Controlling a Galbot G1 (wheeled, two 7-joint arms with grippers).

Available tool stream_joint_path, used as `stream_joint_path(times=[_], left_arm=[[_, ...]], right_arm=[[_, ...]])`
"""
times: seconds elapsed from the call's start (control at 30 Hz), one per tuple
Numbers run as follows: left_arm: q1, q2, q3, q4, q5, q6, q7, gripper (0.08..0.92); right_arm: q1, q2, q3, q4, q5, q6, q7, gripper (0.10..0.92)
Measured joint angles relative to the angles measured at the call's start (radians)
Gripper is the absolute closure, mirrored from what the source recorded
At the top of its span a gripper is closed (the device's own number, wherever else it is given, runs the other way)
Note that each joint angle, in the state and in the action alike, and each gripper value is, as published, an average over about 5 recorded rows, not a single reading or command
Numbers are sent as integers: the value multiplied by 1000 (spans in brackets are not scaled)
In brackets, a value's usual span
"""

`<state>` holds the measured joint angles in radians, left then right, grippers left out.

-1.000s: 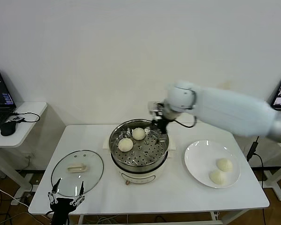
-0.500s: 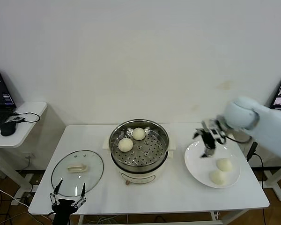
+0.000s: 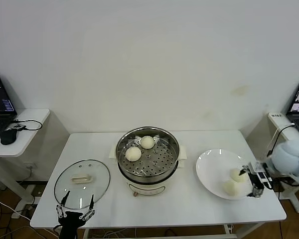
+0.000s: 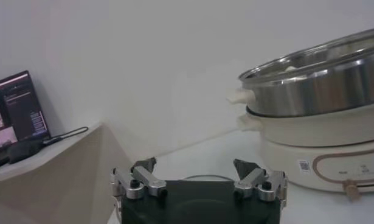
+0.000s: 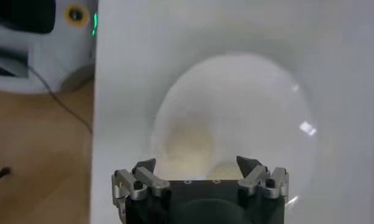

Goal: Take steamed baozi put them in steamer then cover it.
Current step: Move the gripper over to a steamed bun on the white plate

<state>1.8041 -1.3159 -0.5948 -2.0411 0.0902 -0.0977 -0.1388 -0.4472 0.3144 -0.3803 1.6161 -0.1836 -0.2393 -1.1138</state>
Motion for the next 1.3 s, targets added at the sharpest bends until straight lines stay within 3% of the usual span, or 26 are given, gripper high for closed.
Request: stream_joint_path(times=[0.83,1.3], left_arm=[[-1,-6,-12,18,0,1,-1,177],[2,-8,-10,15,1,0,-1,177]], right_arm=[[59,174,-70,-162,-36,-27,49,204],[63,209,-88,-191,-47,-43,41,351]])
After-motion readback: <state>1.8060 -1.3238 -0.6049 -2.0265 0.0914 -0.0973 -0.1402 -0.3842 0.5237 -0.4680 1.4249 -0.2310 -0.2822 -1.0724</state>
